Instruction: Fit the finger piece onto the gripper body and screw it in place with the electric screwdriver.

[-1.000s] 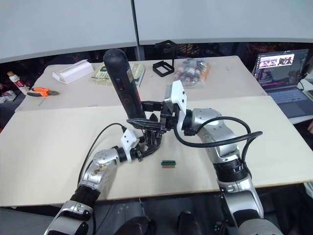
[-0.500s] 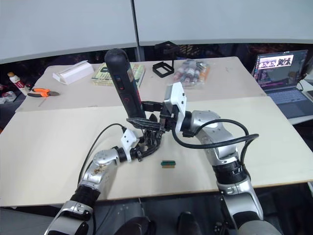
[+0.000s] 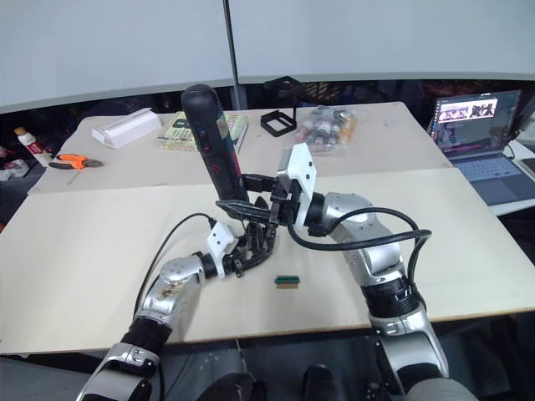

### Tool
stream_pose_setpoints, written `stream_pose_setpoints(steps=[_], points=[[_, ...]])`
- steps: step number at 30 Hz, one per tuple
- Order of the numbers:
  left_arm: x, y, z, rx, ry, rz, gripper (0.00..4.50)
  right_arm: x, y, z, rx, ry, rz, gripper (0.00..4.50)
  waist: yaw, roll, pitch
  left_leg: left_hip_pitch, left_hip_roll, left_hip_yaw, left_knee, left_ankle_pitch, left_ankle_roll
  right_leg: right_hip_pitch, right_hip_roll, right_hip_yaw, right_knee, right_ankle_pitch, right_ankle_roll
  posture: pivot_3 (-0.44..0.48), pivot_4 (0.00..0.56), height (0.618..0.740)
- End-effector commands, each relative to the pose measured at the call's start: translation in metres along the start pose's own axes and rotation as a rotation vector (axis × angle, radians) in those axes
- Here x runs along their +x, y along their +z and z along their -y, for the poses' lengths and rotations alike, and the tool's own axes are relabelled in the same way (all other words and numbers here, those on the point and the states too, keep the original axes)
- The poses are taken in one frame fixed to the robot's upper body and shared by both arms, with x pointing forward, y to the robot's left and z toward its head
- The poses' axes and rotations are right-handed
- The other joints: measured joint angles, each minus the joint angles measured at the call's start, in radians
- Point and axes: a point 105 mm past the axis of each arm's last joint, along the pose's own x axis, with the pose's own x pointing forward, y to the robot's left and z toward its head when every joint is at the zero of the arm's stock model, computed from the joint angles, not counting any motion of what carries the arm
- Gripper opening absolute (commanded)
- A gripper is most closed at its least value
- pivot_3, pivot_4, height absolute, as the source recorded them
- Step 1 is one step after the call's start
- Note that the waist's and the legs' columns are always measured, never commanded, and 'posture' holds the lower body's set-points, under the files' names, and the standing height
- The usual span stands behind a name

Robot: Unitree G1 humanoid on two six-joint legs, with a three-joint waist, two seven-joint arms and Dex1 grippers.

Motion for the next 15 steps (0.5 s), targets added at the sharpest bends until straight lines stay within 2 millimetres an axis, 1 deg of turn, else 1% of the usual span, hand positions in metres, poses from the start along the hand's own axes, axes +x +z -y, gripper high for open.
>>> stream_pose_setpoints(steps=[1, 6, 9, 11, 15], points=[[0.001, 0.01, 0.004, -0.003, -0.017, 0.052, 2.31, -0.015, -0.054, 0.002, 0.185, -0.076, -0.167, 1.93, 0.0, 0.0, -0.002, 0.0, 0.0, 0.0, 0.0, 0.0, 0.0, 0.0, 0.0, 0.0, 0.0, 0.0, 0.0, 0.0, 0.15, 0.74], [-0.002, 0.009, 0.003, -0.004, -0.008, 0.051, 2.31, -0.019, -0.065, -0.005, 0.222, -0.088, -0.194, 1.93, -0.001, 0.001, -0.005, 0.003, 0.001, 0.0, -0.001, -0.002, 0.0, 0.003, 0.001, 0.0, -0.001, 0.0, 0.0, 0.0, 0.15, 0.74], [-0.003, 0.009, 0.002, -0.005, 0.0, 0.048, 2.31, -0.018, -0.063, -0.01, 0.232, -0.071, -0.183, 1.93, -0.001, 0.001, -0.006, 0.01, 0.002, 0.0, -0.004, -0.005, 0.002, 0.009, 0.002, 0.0, -0.004, -0.001, 0.0, 0.0, 0.15, 0.74], [-0.004, 0.008, 0.001, -0.005, 0.003, 0.047, 2.31, -0.017, -0.061, -0.014, 0.228, -0.048, -0.178, 1.93, -0.001, 0.002, -0.007, 0.015, 0.002, 0.0, -0.008, -0.008, 0.007, 0.011, 0.003, 0.0, -0.009, -0.001, 0.0, 0.0, 0.15, 0.74], [-0.004, 0.008, 0.0, -0.005, 0.006, 0.044, 2.31, -0.016, -0.062, -0.015, 0.226, -0.05, -0.181, 1.93, -0.001, 0.002, -0.007, 0.016, 0.003, 0.0, -0.009, -0.006, 0.003, 0.011, 0.004, 0.001, -0.011, -0.001, 0.0, 0.0, 0.15, 0.74]])
